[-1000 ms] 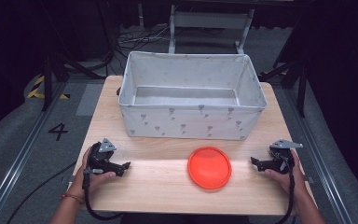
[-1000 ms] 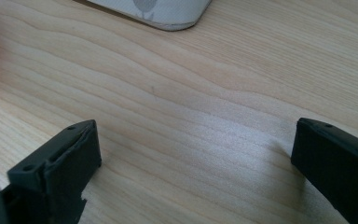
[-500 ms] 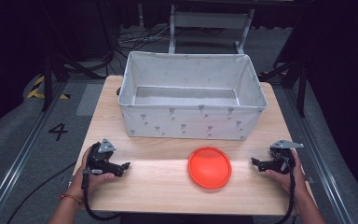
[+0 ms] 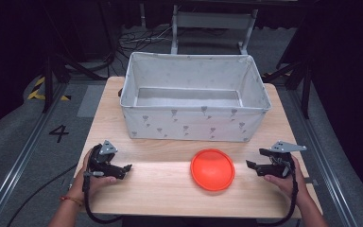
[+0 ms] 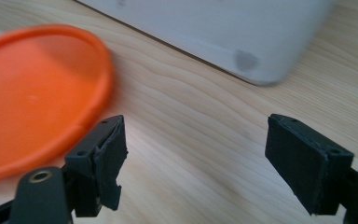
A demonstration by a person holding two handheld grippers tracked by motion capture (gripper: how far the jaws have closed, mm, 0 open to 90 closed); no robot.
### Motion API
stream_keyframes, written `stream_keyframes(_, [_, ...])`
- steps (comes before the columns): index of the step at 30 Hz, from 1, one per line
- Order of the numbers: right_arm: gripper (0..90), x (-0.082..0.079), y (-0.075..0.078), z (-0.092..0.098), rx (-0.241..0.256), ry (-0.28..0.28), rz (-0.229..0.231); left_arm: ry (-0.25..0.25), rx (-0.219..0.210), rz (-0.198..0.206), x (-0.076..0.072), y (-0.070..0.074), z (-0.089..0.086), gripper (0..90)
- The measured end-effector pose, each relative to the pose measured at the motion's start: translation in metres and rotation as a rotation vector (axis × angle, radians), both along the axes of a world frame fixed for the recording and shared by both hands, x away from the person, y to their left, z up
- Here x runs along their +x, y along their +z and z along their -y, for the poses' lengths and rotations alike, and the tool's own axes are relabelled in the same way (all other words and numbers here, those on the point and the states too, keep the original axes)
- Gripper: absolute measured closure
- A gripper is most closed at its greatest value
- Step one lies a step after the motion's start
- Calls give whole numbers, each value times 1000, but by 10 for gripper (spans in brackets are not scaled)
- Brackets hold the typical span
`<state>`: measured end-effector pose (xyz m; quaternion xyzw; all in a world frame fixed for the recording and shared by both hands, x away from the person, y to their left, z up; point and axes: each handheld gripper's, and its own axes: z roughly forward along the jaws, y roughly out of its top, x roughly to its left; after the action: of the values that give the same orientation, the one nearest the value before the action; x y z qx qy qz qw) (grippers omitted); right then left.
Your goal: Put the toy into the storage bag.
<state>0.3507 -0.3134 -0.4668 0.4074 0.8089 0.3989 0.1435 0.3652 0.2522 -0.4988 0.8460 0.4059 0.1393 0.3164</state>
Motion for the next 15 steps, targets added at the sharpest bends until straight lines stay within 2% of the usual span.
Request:
stream_keyframes(1, [214, 0, 0, 0, 0, 0, 0, 0, 0, 0, 0, 0, 0, 2])
stream_keyframes(2, [213, -1, 2, -6, 7, 19, 1, 0, 0, 0, 0, 0, 0, 2])
stream_keyframes(3, [210, -4, 4, -19, 8, 68, 2, 0, 0, 0, 0, 0, 0, 2])
stream_keyframes(4, [210, -4, 4, -19, 8, 68, 2, 1, -2, -1, 0, 0, 0, 2])
stream_keyframes(6, [205, -5, 4, -32, 14, 111, -4, 0, 0, 0, 0, 0, 0, 2])
stream_keyframes(10, [195, -2, 0, -62, -25, 185, -24, 1, -1, -1, 0, 0, 0, 2])
stream_keyframes(13, [181, 5, -6, -75, -39, 211, -37, 0, -1, 1, 0, 0, 0, 2])
stream_keyframes(15, [174, 12, -12, -82, -56, 224, -67, 0, -1, 0, 0, 0, 0, 2])
